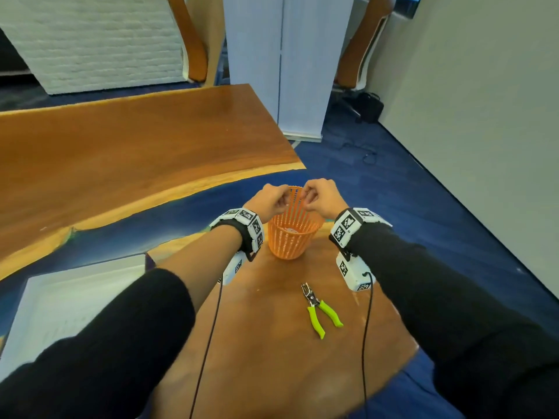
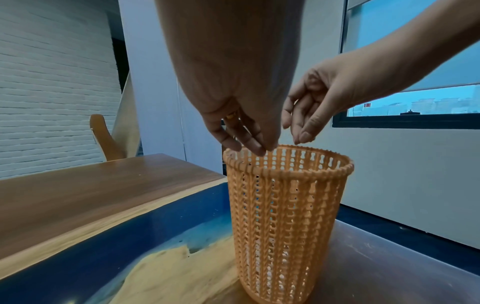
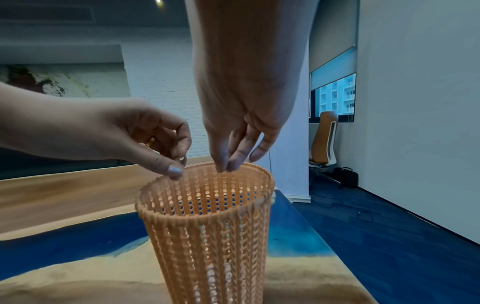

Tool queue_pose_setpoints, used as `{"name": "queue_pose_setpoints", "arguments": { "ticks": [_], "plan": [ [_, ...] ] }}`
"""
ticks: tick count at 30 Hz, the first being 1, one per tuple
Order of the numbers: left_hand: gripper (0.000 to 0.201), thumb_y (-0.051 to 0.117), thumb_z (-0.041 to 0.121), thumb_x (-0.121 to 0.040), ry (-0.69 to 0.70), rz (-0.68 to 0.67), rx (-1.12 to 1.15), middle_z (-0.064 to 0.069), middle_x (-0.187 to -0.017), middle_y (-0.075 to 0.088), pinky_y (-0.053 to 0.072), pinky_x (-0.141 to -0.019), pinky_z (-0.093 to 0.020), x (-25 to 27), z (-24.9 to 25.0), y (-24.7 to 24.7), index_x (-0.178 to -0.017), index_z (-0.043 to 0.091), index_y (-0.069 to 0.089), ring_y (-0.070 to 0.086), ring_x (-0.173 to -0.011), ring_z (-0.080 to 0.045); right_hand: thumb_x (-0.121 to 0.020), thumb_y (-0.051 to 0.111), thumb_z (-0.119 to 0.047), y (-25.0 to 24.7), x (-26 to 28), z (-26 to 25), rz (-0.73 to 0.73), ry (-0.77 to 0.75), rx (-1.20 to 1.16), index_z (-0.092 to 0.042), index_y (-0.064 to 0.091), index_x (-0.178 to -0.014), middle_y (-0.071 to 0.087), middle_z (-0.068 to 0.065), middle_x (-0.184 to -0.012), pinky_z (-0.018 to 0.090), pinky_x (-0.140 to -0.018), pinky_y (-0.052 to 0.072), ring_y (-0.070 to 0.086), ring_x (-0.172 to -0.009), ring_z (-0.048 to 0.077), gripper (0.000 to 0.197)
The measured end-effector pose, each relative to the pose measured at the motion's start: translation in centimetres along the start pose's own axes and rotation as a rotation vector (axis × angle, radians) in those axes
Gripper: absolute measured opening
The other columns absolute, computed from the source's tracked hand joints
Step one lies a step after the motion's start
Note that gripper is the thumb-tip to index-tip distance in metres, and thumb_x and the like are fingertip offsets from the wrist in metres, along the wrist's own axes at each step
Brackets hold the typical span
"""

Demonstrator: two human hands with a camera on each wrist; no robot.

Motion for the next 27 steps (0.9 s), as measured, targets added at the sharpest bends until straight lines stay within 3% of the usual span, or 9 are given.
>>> {"name": "queue_pose_setpoints", "arguments": {
  "ticks": [3,5,7,11,15,19,23,27],
  "plan": [
    [0.012,0.062,0.002,-0.085,-0.001,0.013,-0.001,-0.012,-0.088,0.064,0.053,-0.076,-0.038,0.1,0.1,0.2,-0.095,0.004,0.056,0.062,-0.081,-0.026,-0.071,0.065,0.012,0.2,0.2,0.3,-0.011,0.004,-0.007,0.004,0.065,-0.084,0.069,0.023,-0.071,0.022,-0.066,0.051,0.058,-0.054,0.012,0.016],
    [0.012,0.061,0.002,-0.085,-0.007,0.001,-0.009,-0.012,-0.09,0.064,0.053,-0.078,-0.037,0.2,0.1,0.4,-0.096,0.004,0.057,0.062,-0.082,-0.025,-0.07,0.066,0.013,0.3,0.1,0.6,-0.012,0.016,0.005,0.0,0.065,-0.084,0.067,0.015,-0.067,0.026,-0.067,0.053,0.058,-0.054,0.008,0.019],
    [0.011,0.061,0.003,-0.086,-0.022,-0.01,-0.011,-0.013,-0.094,0.065,0.054,-0.08,-0.039,0.2,0.0,0.9,-0.096,0.004,0.057,0.062,-0.086,-0.026,-0.069,0.069,0.012,0.4,0.2,0.8,0.006,0.022,0.032,-0.003,0.065,-0.083,0.067,0.01,-0.067,0.028,-0.066,0.053,0.061,-0.057,0.011,0.021],
    [0.008,0.059,0.004,-0.088,-0.075,-0.02,-0.018,-0.013,-0.097,0.065,0.054,-0.084,-0.042,0.0,-0.3,1.5,-0.095,0.004,0.059,0.063,-0.089,-0.027,-0.073,0.066,0.011,0.8,0.4,1.1,0.009,0.032,0.022,-0.004,0.066,-0.084,0.07,0.014,-0.073,0.031,-0.07,0.055,0.064,-0.064,0.016,0.019],
    [0.005,0.058,0.007,-0.09,-0.079,-0.023,-0.031,-0.012,-0.1,0.065,0.054,-0.085,-0.042,-0.2,-0.3,1.9,-0.094,0.006,0.06,0.063,-0.091,-0.026,-0.076,0.072,0.0,0.9,0.5,1.1,0.018,0.012,-0.03,-0.003,0.069,-0.083,0.071,0.016,-0.077,0.031,-0.072,0.057,0.063,-0.064,0.015,0.008],
    [0.004,0.062,0.013,-0.089,-0.078,-0.027,-0.015,-0.011,-0.098,0.066,0.054,-0.082,-0.041,-0.4,0.0,2.3,-0.09,0.01,0.061,0.064,-0.089,-0.024,-0.068,0.082,-0.01,1.6,0.7,0.5,-0.054,-0.016,-0.017,-0.004,0.072,-0.082,0.069,0.011,-0.077,0.024,-0.069,0.053,0.061,-0.069,0.014,0.019],
    [0.008,0.062,0.011,-0.088,-0.058,-0.01,-0.005,-0.008,-0.092,0.062,0.051,-0.077,-0.037,-0.5,0.7,2.4,-0.084,0.013,0.055,0.06,-0.084,-0.024,-0.068,0.082,-0.012,2.3,0.6,0.9,-0.089,0.011,0.048,-0.01,0.072,-0.083,0.069,0.009,-0.078,0.035,-0.077,0.057,0.065,-0.075,0.019,0.018],
    [0.005,0.063,0.008,-0.087,-0.02,-0.008,0.016,-0.012,-0.096,0.065,0.053,-0.083,-0.038,-0.4,1.1,2.6,-0.092,0.008,0.061,0.062,-0.089,-0.024,-0.07,0.08,-0.014,2.5,0.7,1.7,-0.094,0.04,0.051,-0.012,0.074,-0.083,0.067,0.004,-0.076,0.041,-0.08,0.056,0.064,-0.075,0.017,0.015]
  ]
}}
Point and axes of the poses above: each hand's wrist, its own x-axis away from the middle knuckle, its own y-axis out of the palm, z = x × y, the point moved 8 cm from there along -x, towards the middle knuckle
